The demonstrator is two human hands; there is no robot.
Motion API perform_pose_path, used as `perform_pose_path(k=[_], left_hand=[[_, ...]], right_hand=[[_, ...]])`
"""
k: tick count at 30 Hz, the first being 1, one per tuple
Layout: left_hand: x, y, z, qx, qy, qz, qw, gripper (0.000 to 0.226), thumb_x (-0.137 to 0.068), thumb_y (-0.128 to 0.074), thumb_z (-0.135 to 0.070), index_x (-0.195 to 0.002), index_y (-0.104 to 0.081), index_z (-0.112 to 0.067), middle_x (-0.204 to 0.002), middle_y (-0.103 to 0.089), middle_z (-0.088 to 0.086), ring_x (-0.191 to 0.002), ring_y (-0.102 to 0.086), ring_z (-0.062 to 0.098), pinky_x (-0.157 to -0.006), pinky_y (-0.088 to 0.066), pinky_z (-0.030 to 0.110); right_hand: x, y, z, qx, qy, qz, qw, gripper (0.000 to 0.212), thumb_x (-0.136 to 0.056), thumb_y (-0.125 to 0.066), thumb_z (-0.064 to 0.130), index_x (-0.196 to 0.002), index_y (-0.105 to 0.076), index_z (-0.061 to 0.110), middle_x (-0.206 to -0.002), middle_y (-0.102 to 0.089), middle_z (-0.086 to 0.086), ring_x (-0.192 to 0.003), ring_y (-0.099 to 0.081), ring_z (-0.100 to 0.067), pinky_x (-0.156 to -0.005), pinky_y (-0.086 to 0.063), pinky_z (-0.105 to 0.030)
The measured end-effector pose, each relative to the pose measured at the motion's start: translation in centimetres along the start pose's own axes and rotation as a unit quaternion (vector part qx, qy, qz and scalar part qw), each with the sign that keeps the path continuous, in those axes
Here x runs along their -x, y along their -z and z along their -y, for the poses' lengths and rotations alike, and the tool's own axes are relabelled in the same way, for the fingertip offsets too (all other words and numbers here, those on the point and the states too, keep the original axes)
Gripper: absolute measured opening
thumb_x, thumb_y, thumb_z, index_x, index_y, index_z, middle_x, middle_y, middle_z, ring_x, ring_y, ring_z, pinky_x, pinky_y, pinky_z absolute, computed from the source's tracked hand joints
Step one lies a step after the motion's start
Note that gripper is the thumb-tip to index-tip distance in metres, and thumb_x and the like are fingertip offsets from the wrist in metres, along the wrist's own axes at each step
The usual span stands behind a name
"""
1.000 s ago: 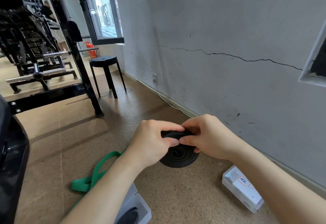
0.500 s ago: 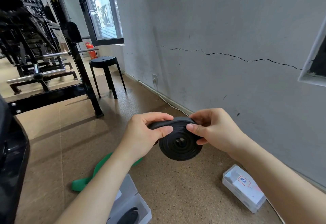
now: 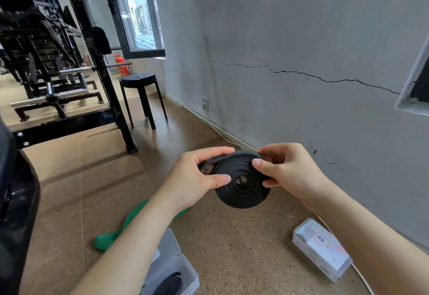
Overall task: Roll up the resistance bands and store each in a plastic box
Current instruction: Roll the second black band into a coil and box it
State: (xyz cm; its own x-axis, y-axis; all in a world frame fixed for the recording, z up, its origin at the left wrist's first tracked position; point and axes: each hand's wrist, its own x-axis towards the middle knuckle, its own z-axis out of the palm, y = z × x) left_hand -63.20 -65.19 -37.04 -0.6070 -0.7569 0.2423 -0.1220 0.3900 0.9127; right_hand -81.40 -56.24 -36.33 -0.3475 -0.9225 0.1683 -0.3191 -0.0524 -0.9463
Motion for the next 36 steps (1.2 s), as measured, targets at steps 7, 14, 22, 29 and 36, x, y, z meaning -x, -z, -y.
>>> perform_pose_path(k=[7,14,22,29,36], left_hand=[[0.0,0.0,0.4,-0.093,-0.016,-0.020,0.995,0.052,-0.068,-0.080,-0.001,-0.101,-0.073,-0.040,-0.101,-0.071,-0.020,-0.096,-0.064,-0.004,-0.085,-0.051,0.015],[0.1,-0.6,0.1,-0.145,-0.019,-0.001,0.989,0.050,-0.070,-0.080,-0.006,-0.101,-0.072,-0.045,-0.096,-0.070,-0.024,-0.091,-0.063,-0.011,-0.080,-0.049,0.008],[-0.1,-0.7,-0.1,-0.099,-0.050,-0.032,0.993,0.045,-0.072,-0.080,-0.007,-0.096,-0.072,-0.043,-0.095,-0.072,-0.022,-0.091,-0.064,-0.005,-0.079,-0.046,0.007],[0.1,-0.1,-0.5,-0.107,-0.049,-0.076,0.990,0.041,-0.068,-0.081,-0.002,-0.081,-0.074,-0.040,-0.082,-0.071,-0.024,-0.082,-0.065,-0.006,-0.074,-0.047,0.006],[0.5,-0.5,-0.5,-0.155,-0.042,-0.043,0.986,0.037,-0.069,-0.081,-0.006,-0.084,-0.075,-0.039,-0.080,-0.069,-0.025,-0.082,-0.062,-0.012,-0.072,-0.042,0.000]], right_hand=[[-0.2,0.1,-0.5,0.096,0.000,0.075,0.993,0.015,-0.090,-0.066,0.012,-0.100,-0.067,0.023,-0.093,-0.070,-0.003,-0.079,-0.071,-0.019,-0.056,-0.059,-0.030],[-0.4,-0.3,-1.0,0.210,0.052,0.073,0.974,0.013,-0.086,-0.071,0.016,-0.095,-0.069,0.025,-0.082,-0.072,0.005,-0.066,-0.072,-0.018,-0.065,-0.060,-0.041],[-0.3,0.0,-0.5,0.189,0.063,0.030,0.979,0.017,-0.086,-0.071,0.013,-0.083,-0.066,0.029,-0.078,-0.072,0.000,-0.060,-0.070,-0.020,-0.063,-0.060,-0.042],[-0.2,-0.1,-0.4,0.123,0.020,0.058,0.991,0.011,-0.085,-0.073,0.014,-0.093,-0.069,0.020,-0.084,-0.071,-0.002,-0.073,-0.072,-0.023,-0.059,-0.061,-0.040],[0.1,-1.1,-0.4,0.205,0.042,0.113,0.971,0.013,-0.090,-0.068,0.022,-0.103,-0.070,0.022,-0.087,-0.071,0.001,-0.067,-0.072,-0.018,-0.058,-0.061,-0.039]])
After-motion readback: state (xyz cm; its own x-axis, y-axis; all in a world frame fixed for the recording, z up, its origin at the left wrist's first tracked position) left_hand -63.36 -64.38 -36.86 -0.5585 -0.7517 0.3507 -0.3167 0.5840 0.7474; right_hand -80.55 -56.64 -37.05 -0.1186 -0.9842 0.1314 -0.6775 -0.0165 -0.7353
